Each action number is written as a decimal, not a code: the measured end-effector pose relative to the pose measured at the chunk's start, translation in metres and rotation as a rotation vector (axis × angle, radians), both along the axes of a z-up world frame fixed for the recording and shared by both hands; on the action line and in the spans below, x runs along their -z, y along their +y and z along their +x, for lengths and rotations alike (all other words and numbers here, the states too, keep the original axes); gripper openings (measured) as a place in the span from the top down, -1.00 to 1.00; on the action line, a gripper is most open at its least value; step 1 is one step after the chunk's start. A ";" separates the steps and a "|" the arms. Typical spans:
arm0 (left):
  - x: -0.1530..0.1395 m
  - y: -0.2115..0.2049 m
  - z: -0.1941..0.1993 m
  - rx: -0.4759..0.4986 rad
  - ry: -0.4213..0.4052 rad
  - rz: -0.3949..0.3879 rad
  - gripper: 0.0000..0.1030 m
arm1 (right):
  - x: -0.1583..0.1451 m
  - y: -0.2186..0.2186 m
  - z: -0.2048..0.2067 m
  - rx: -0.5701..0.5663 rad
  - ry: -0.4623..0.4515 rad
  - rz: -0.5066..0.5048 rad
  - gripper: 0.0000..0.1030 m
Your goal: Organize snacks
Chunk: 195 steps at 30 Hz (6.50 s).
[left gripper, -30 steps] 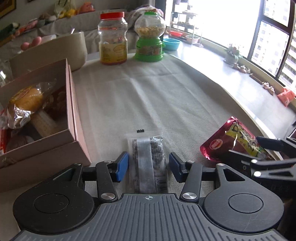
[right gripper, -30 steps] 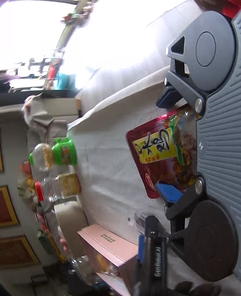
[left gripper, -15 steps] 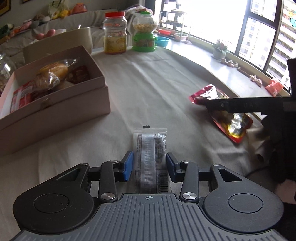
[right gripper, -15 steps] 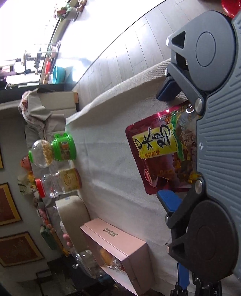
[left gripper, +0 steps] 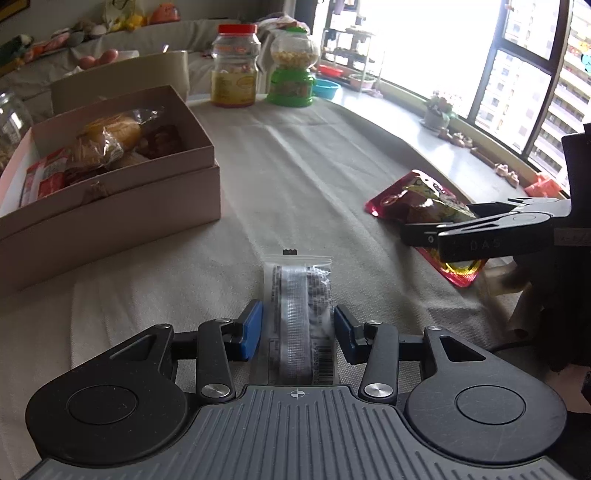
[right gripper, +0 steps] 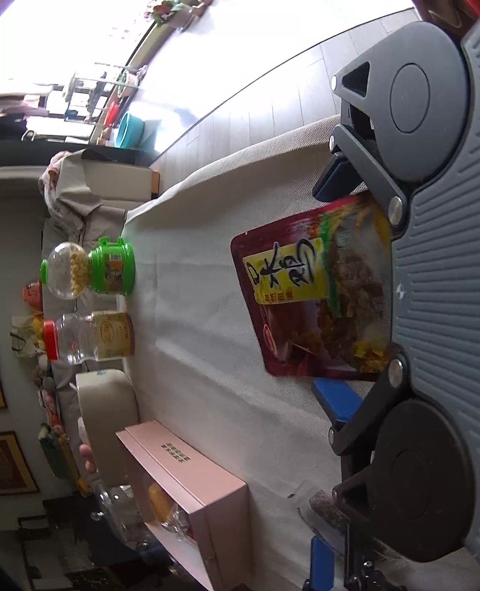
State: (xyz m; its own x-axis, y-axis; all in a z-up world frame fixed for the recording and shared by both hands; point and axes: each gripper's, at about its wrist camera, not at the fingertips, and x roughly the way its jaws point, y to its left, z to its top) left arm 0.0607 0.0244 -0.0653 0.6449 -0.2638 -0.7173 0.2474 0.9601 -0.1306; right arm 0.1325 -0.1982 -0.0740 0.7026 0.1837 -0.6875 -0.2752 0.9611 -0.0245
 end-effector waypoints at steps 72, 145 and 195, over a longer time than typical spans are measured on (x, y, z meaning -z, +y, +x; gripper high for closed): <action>-0.020 0.028 -0.065 -0.085 -0.078 -0.108 0.27 | -0.069 -0.006 -0.034 -0.179 0.048 0.319 0.68; -0.089 0.045 -0.103 -0.404 -0.141 -0.011 0.67 | -0.091 0.121 -0.100 -0.222 -0.021 0.070 -0.70; -0.085 0.040 -0.099 -0.384 -0.117 -0.034 0.69 | -0.086 0.121 -0.100 -0.221 0.012 0.078 -0.70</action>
State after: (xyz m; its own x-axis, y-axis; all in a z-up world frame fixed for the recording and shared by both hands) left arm -0.0383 0.0642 0.0201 0.7781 -0.0098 -0.6280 -0.1132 0.9813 -0.1556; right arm 0.0327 -0.0775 0.0116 0.6315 0.3849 -0.6731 -0.4790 0.8763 0.0517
